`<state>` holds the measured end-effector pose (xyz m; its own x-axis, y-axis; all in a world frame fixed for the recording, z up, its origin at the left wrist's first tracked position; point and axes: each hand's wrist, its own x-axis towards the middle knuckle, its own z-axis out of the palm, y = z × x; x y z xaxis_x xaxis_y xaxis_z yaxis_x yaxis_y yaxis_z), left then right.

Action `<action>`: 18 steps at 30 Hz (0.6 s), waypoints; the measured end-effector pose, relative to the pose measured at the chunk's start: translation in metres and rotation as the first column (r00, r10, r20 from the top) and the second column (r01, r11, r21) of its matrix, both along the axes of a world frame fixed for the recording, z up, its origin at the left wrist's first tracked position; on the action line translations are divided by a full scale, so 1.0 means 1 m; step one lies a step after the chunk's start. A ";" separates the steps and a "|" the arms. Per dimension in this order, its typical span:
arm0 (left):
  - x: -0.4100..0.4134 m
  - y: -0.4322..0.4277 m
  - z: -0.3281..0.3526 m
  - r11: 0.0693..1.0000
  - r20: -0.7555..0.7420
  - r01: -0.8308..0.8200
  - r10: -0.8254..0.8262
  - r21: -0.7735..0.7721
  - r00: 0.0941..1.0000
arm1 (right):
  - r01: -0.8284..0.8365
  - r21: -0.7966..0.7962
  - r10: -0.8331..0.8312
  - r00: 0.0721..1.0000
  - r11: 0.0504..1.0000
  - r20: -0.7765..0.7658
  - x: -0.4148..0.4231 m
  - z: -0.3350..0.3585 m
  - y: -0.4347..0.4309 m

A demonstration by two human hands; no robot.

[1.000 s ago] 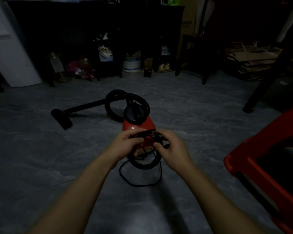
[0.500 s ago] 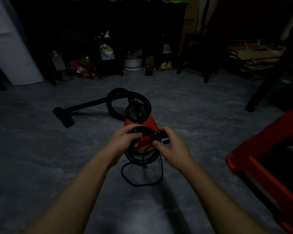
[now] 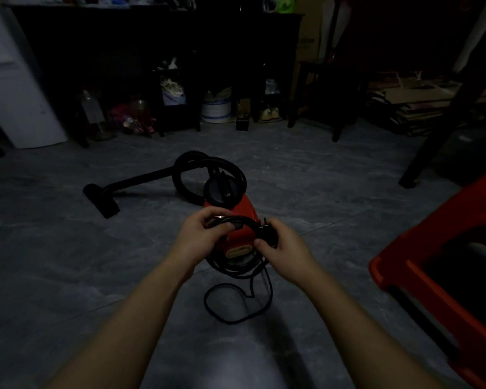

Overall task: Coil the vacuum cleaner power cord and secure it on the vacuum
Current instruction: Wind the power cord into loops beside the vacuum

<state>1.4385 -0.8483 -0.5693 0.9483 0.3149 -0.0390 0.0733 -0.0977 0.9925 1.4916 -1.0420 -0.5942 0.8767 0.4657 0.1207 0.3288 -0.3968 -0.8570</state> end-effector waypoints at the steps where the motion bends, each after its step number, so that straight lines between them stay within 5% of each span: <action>1: -0.001 -0.001 0.000 0.999 0.010 -0.001 0.001 0.034 1.000 | 0.009 -0.001 -0.009 1.000 1.000 0.002 0.000 0.001 -0.001; 8: -0.006 -0.008 0.004 0.957 0.073 0.061 -0.085 0.282 0.994 | 0.036 -0.025 -0.034 0.996 0.999 0.085 0.001 0.009 -0.008; 12: -0.009 -0.013 0.007 0.946 0.026 0.080 -0.093 0.313 0.995 | -0.061 -0.154 0.082 0.988 0.986 0.130 -0.007 0.010 -0.003; 18: -0.010 -0.021 0.011 0.930 -0.034 0.187 -0.186 0.316 0.982 | -0.158 -0.115 0.172 0.978 0.981 0.117 -0.013 0.011 0.007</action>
